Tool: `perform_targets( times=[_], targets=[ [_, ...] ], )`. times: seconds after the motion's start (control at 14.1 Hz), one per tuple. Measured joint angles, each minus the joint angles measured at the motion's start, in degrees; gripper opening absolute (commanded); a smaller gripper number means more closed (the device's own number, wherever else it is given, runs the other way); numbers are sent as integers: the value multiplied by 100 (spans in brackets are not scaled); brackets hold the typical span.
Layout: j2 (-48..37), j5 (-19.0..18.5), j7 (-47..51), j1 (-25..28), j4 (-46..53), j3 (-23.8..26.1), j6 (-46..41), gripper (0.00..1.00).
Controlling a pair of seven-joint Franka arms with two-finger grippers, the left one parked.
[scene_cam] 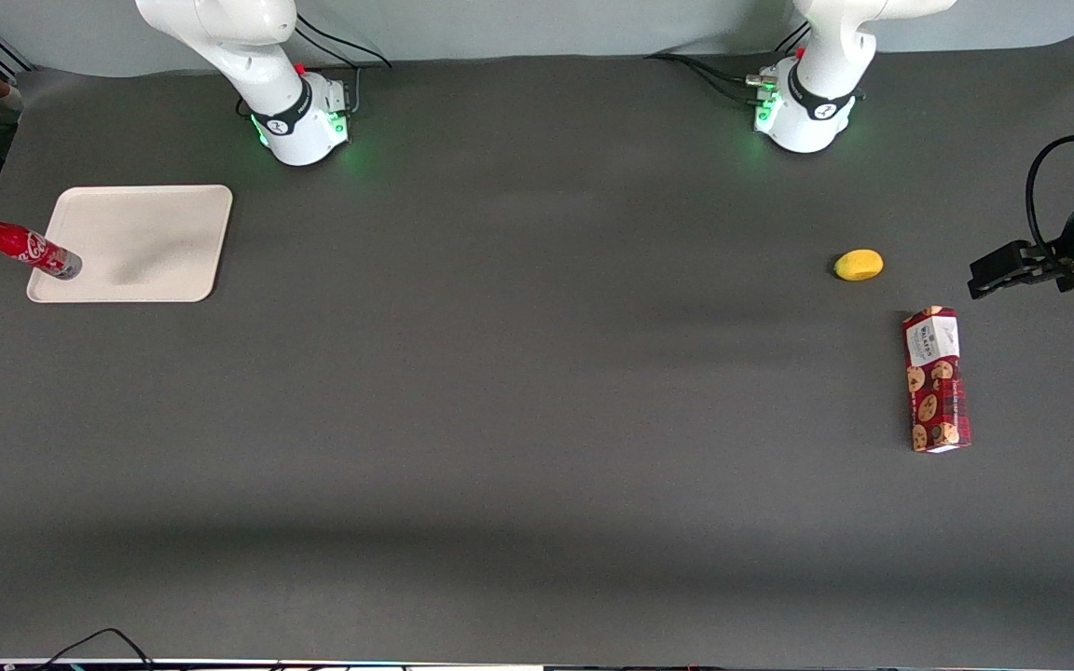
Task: Place coke bottle on tray
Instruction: 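Lower the bottle onto the tray and open the right gripper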
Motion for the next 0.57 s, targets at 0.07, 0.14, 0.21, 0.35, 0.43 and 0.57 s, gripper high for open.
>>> perform_targets(
  times=[0.07, 0.14, 0.21, 0.35, 0.43, 0.57],
  targets=[
    [-11, -2, -243, -5, -148, -227, 225, 0],
    [-14, -6, -446, -24, -251, -398, 366, 0],
    [-15, -7, -673, -59, -333, -558, 508, 0],
    [-16, -7, -1153, -120, -600, -952, 1037, 0],
    [-16, -7, -1312, -140, -733, -1114, 1226, 0],
    [-16, -6, -1506, -134, -901, -1352, 1492, 0]
  ],
)
